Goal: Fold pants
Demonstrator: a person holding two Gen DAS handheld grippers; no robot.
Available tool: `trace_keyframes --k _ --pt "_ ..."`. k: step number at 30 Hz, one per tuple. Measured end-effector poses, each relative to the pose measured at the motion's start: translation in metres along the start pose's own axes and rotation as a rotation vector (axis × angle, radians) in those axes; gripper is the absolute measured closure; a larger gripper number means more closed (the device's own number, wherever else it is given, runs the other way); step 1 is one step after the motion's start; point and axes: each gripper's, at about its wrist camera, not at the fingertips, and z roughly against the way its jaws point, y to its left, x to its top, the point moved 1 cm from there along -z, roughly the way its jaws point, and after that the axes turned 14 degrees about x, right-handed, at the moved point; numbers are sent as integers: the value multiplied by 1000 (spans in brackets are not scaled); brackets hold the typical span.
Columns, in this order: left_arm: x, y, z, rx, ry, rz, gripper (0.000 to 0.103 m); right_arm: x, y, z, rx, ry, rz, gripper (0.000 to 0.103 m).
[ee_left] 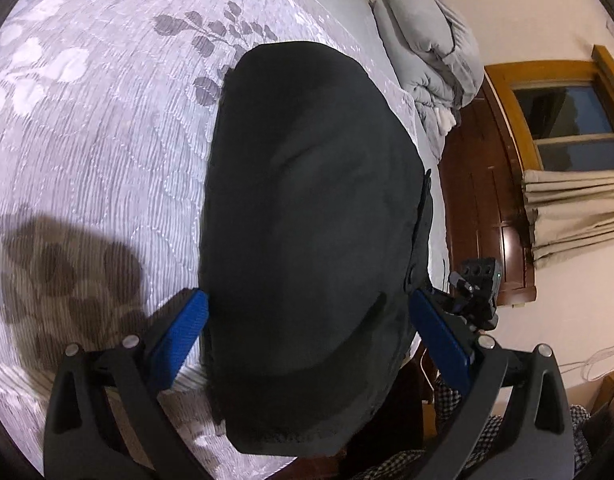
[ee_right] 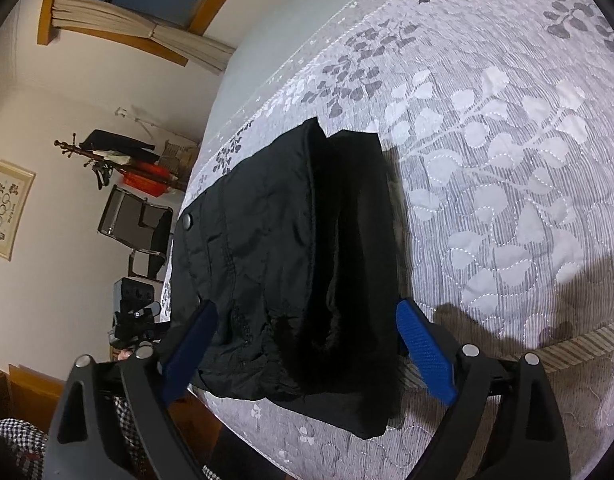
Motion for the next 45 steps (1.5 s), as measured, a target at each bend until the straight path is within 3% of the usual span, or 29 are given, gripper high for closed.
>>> trace_keyframes --k 6,10,12,17,19,24,29,32,36,38,40,41,45 --pt "10 -4 -17 47 39 -42 3 0 -2 -4 -17 20 5 10" --pt "13 -17 -23 -8 52 -63 3 0 -10 -9 -38 35 4 10" --pt "14 -24 -28 17 59 -80 3 0 -16 -11 -29 41 -14 10" --pt "19 -27 -42 -2 102 -73 3 1 -29 -26 31 74 -64 10" --pt "24 -29 -51 -4 131 -73 3 1 -34 -36 49 92 -78 5" --pt "30 -38 -61 36 174 -79 3 3 -35 -46 47 88 -78 3" --pt "28 -56 -53 -107 165 -75 3 1 -33 -50 44 90 -55 3" --pt "27 -59 -68 -38 195 -75 3 1 -27 -56 25 100 -31 3" --pt "27 -69 -82 39 199 -116 3 1 -18 -59 -21 118 28 14" --pt "29 -72 -81 41 189 -104 4 1 -18 -53 -1 105 11 33" --pt "28 -74 -79 56 165 -94 14 3 -16 -48 27 95 -10 46" --pt "26 -74 -76 69 156 -95 25 3 -14 -45 33 91 -11 52" --pt "25 -78 -71 57 131 -74 45 1 6 -45 -7 75 76 60"
